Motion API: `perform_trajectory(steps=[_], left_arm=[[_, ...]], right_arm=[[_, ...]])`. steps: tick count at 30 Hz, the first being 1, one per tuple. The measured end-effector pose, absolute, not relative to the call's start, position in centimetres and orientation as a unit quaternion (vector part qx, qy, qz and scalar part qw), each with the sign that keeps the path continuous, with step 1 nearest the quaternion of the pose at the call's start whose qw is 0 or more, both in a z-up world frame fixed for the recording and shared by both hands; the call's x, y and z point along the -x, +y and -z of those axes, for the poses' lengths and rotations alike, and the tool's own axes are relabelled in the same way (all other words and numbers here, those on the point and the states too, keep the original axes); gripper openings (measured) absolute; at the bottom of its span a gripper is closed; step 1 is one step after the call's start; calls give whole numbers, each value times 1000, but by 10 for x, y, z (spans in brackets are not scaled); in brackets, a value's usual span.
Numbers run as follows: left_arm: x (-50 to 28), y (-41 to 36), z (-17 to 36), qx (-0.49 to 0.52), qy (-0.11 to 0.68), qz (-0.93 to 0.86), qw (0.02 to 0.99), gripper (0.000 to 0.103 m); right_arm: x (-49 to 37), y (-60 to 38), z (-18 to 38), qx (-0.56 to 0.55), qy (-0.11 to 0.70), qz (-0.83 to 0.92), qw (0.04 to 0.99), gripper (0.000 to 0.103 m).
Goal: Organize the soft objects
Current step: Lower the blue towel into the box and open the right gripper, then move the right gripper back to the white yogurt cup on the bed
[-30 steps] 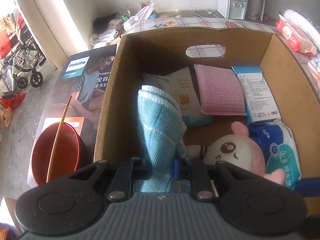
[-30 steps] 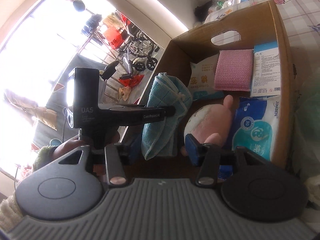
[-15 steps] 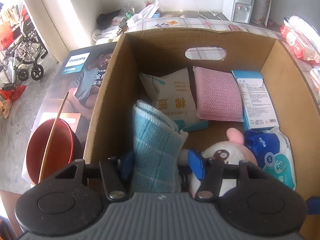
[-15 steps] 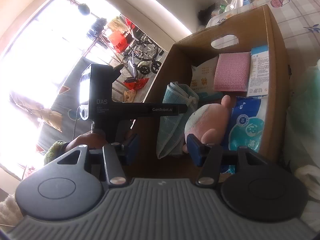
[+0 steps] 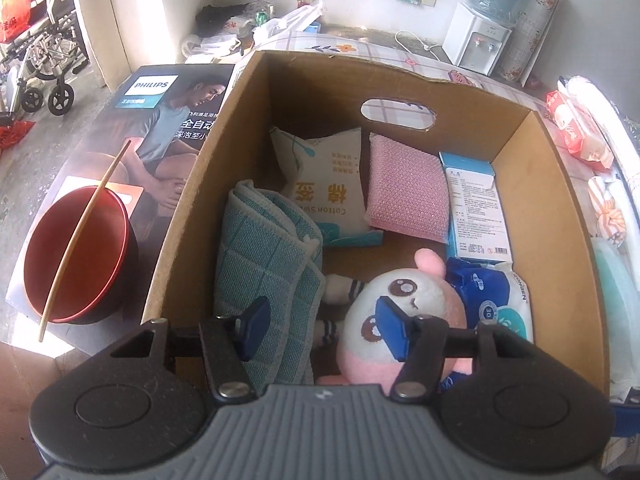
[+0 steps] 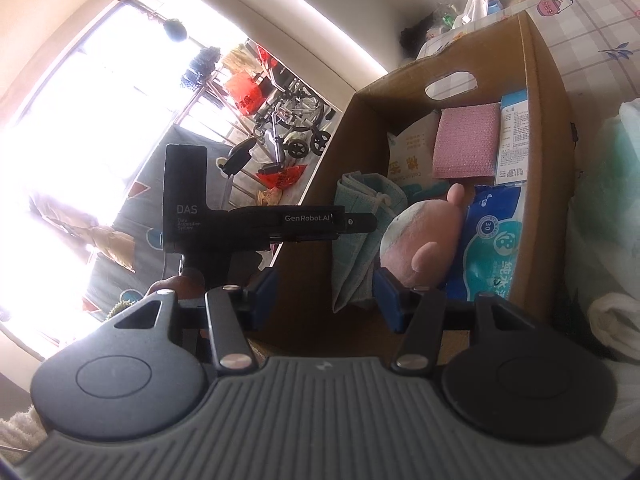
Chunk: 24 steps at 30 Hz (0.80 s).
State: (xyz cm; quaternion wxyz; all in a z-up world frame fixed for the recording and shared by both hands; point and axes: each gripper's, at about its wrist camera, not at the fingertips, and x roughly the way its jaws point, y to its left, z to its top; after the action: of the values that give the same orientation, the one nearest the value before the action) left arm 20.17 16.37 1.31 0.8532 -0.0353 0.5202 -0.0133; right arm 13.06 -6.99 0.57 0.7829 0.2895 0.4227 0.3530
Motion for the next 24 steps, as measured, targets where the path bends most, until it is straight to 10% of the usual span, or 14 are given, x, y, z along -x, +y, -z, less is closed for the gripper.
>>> perform_trajectory(steps=[10,24], left_arm=[[-161,113,-80,14,440,82,894,83],[-98,7,-112,32,392,216,894,88]], right_arm=[[-97,-103,-26,-302,386,-353,797,62],[-12,-213,-39,-303,332,-264,854,68]])
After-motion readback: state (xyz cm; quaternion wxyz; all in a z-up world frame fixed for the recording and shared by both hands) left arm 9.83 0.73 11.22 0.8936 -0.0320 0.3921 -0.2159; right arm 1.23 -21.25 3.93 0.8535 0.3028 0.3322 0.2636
